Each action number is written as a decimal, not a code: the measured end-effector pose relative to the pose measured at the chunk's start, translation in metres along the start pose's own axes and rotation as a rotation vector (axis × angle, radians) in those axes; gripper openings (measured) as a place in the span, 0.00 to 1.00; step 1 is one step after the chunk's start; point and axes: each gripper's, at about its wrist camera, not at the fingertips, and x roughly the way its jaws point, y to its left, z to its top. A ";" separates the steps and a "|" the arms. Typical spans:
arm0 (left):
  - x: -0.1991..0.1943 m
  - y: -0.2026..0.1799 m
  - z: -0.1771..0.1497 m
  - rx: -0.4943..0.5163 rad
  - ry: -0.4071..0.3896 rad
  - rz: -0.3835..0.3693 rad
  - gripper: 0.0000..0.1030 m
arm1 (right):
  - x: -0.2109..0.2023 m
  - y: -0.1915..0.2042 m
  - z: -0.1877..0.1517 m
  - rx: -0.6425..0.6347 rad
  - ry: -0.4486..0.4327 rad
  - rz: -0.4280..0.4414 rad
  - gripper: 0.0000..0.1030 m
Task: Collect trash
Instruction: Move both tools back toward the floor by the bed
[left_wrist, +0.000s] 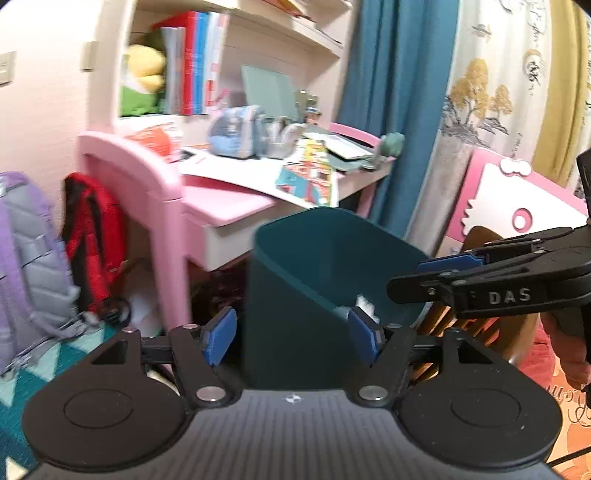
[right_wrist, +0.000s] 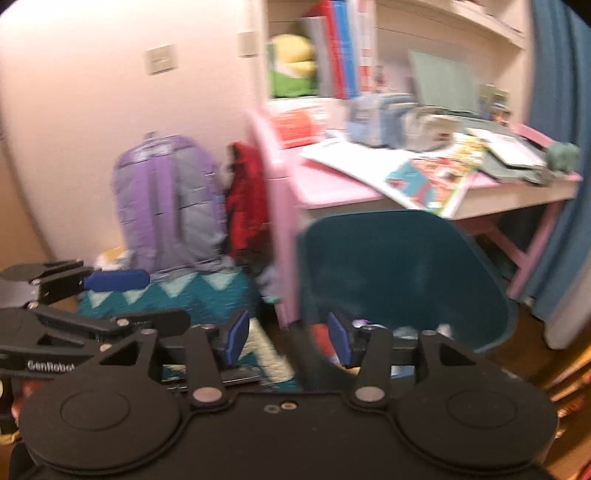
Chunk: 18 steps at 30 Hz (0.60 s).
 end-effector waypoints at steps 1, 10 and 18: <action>-0.009 0.007 -0.005 -0.005 -0.004 0.018 0.72 | 0.002 0.010 -0.003 -0.015 0.004 0.023 0.48; -0.073 0.084 -0.072 -0.090 -0.002 0.145 0.78 | 0.062 0.100 -0.038 -0.118 0.090 0.254 0.53; -0.096 0.160 -0.143 -0.145 0.015 0.220 0.88 | 0.147 0.163 -0.081 -0.096 0.204 0.364 0.54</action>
